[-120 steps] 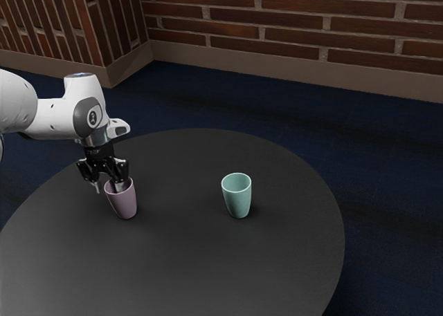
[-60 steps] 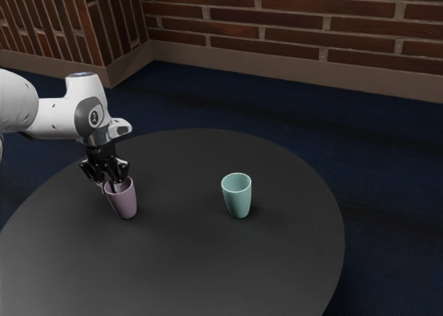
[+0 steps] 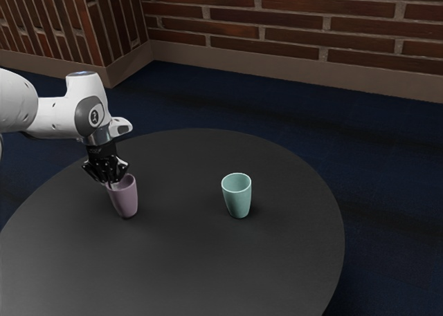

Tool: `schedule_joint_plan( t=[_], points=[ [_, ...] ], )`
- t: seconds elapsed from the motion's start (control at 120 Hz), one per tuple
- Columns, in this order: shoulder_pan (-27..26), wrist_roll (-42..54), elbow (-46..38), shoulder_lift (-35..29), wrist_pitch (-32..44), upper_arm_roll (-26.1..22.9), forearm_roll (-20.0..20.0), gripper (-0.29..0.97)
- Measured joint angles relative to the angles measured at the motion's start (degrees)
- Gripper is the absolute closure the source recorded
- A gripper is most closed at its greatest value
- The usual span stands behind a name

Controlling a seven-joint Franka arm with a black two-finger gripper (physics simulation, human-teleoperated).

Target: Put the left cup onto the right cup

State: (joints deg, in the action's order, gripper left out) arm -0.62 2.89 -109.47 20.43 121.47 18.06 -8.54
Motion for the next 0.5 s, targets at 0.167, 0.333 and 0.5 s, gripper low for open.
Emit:
schedule_joint_plan(
  t=[0.167,0.333,0.5],
  points=[
    [-0.09,-0.04,-0.06,-0.53,0.00,-0.12,0.09,0.77],
    [-0.09,-0.16,-0.07,-1.78,-0.02,-0.48,0.26,0.78],
    [-0.17,-0.27,-0.15,-3.84,-0.33,-0.92,0.57,0.78]
  ],
)
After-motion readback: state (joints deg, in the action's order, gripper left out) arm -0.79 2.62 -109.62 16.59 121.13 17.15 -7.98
